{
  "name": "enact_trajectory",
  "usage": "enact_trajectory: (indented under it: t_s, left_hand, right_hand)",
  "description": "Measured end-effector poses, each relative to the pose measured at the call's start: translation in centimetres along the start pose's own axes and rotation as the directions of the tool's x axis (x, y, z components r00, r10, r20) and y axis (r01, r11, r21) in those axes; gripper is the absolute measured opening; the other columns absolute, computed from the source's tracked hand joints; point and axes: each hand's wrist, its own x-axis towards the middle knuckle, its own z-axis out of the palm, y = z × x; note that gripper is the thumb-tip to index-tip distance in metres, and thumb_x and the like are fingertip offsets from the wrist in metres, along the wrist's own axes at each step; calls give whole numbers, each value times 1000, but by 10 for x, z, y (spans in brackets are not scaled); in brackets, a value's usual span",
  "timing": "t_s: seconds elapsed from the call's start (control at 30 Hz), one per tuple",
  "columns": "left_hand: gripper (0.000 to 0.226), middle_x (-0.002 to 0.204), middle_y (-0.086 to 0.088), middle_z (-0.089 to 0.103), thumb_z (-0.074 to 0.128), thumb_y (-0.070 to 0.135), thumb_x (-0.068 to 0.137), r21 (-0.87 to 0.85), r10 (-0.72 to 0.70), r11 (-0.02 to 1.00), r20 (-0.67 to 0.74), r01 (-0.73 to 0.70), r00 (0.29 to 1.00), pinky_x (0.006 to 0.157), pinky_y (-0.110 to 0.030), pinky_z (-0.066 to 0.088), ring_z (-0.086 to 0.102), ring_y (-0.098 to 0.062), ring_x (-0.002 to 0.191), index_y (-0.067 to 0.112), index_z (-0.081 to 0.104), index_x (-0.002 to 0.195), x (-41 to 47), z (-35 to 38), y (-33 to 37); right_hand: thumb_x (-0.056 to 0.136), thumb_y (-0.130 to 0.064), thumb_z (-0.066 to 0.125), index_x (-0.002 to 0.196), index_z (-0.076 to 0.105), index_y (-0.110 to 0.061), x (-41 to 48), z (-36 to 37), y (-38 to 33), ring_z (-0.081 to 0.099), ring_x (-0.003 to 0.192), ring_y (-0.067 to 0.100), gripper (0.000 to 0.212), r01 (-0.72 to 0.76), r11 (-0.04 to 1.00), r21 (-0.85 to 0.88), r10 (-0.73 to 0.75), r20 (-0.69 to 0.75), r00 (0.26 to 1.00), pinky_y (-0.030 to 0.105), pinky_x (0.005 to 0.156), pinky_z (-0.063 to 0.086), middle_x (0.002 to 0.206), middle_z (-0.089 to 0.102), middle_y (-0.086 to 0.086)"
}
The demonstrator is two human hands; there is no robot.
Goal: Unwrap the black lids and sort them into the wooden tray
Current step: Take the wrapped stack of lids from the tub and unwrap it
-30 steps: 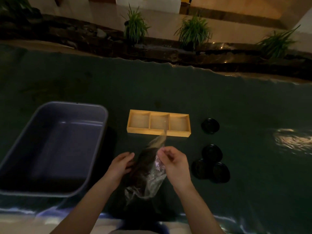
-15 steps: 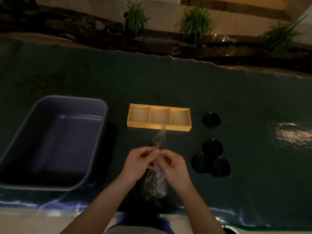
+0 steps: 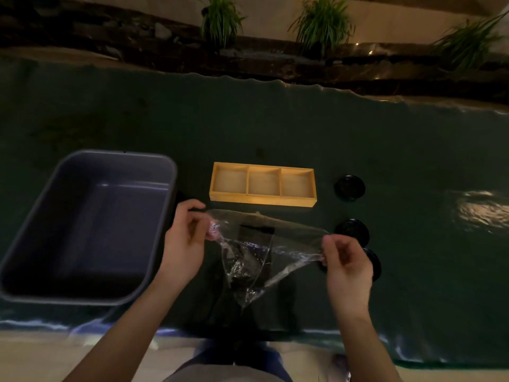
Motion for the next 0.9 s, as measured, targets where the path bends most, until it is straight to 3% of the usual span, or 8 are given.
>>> enact_trajectory:
  t_s: [0.1, 0.23, 0.3, 0.37, 0.47, 0.57, 0.8, 0.9]
  left_hand:
    - [34, 99, 11, 68, 49, 5, 98, 144, 194, 967, 118, -210, 974, 80, -20, 58, 71, -12, 89, 35, 59, 110, -10, -3, -6]
    - [26, 96, 0, 67, 57, -10, 94, 277, 104, 950, 153, -143, 983, 84, -40, 59, 68, -13, 87, 10, 73, 99, -22, 4, -15]
    - [7, 93, 5, 68, 67, 15, 95, 279, 46, 957, 120, -78, 992, 80, -28, 57, 68, -8, 85, 16, 74, 93, -27, 7, -11]
    - [22, 83, 9, 66, 75, 40, 85, 295, 5, 955, 93, -32, 996, 72, -18, 53, 66, -7, 82, 19, 70, 80, -30, 11, -9]
    - [31, 76, 6, 59, 87, 22, 76, 335, 11, 941, 96, -42, 995, 65, -17, 51, 62, -13, 72, 22, 57, 68, -32, 17, -8]
    - [41, 86, 5, 56, 81, 0, 79, 308, 4, 950, 156, -52, 988, 73, -28, 57, 62, -12, 77, 32, 55, 80, -32, 18, -10]
    - [65, 111, 18, 53, 71, -4, 86, 222, 54, 966, 338, -135, 940, 95, -11, 50, 61, -2, 105, 38, 50, 132, -39, 14, -10]
    - [65, 120, 29, 49, 68, -1, 89, 210, 81, 961, 401, -178, 913, 96, -14, 51, 59, 1, 111, 37, 49, 138, -42, 15, -7]
  right_hand:
    - [95, -24, 69, 91, 67, -31, -5, 0, -4, 67, 70, 10, 8, 126, 985, -120, -118, 76, 990, 20, 65, 53, 76, 70, -9]
    - [89, -7, 77, 99, 67, -22, -15, 5, -4, 67, 79, 7, 21, 301, 924, -236, -264, 178, 948, 8, 65, 50, 84, 68, -6]
    - [84, -1, 80, 105, 68, -16, -21, 6, -4, 65, 78, 7, 28, 376, 884, -277, -321, 223, 920, 6, 66, 48, 86, 66, -3]
    - [82, -1, 82, 110, 69, -11, -25, 5, -3, 62, 73, 6, 33, 448, 837, -315, -375, 267, 888, 8, 67, 50, 88, 64, -3]
    - [80, -2, 84, 116, 69, -12, -31, 1, -4, 60, 73, 3, 41, 485, 805, -340, -390, 312, 866, 5, 69, 49, 90, 62, -5]
    - [78, 0, 85, 119, 68, -10, -34, -4, -7, 60, 75, 6, 45, 482, 801, -354, -371, 339, 865, 4, 70, 49, 90, 63, -5]
    - [77, -2, 87, 124, 65, -9, -30, -8, -16, 63, 74, 9, 53, 433, 802, -412, -318, 319, 893, 18, 71, 55, 92, 64, -2]
    - [80, -11, 85, 126, 66, -6, -27, -6, -22, 61, 102, 21, 50, 503, 715, -486, -407, 296, 864, 20, 96, 46, 115, 62, 9]
